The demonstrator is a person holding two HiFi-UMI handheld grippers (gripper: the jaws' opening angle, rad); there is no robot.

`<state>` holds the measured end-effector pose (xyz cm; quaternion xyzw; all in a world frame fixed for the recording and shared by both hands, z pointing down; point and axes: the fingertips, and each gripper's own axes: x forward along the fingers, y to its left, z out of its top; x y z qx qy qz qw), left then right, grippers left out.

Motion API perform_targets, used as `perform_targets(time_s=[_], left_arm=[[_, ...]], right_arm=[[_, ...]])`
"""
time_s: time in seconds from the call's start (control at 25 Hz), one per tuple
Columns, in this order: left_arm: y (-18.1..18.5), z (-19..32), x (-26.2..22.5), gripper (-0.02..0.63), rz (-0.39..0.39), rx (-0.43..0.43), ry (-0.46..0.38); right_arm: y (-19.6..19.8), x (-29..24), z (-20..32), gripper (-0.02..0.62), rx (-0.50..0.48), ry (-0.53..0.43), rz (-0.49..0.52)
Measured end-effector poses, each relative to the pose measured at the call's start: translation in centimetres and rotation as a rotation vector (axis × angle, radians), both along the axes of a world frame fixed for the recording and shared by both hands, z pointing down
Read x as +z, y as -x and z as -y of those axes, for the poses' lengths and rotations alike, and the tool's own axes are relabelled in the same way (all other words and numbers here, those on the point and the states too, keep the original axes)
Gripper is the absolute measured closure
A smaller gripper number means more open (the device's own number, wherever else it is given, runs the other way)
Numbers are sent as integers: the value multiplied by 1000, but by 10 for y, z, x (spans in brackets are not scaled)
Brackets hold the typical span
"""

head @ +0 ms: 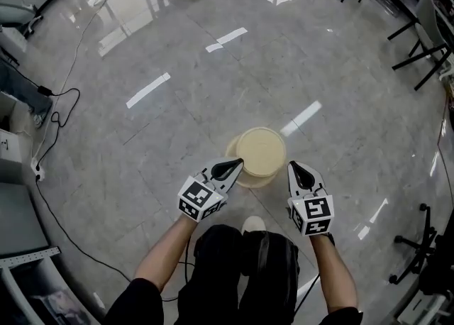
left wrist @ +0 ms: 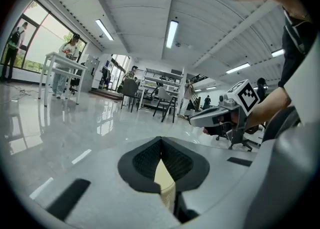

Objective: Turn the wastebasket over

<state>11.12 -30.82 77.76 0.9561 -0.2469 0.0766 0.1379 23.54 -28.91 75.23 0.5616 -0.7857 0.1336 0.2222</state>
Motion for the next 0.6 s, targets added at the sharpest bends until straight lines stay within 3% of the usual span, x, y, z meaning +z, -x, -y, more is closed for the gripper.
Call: perform_targets(time_s=[0.36, 0.6], left_arm=[[5, -26, -234, 598, 56, -3, 18], [24, -69, -370, 598, 46, -29, 60]], right_arm=[[9, -231, -31, 584, 29, 61, 65], [28, -373, -79, 584, 79, 39, 81]])
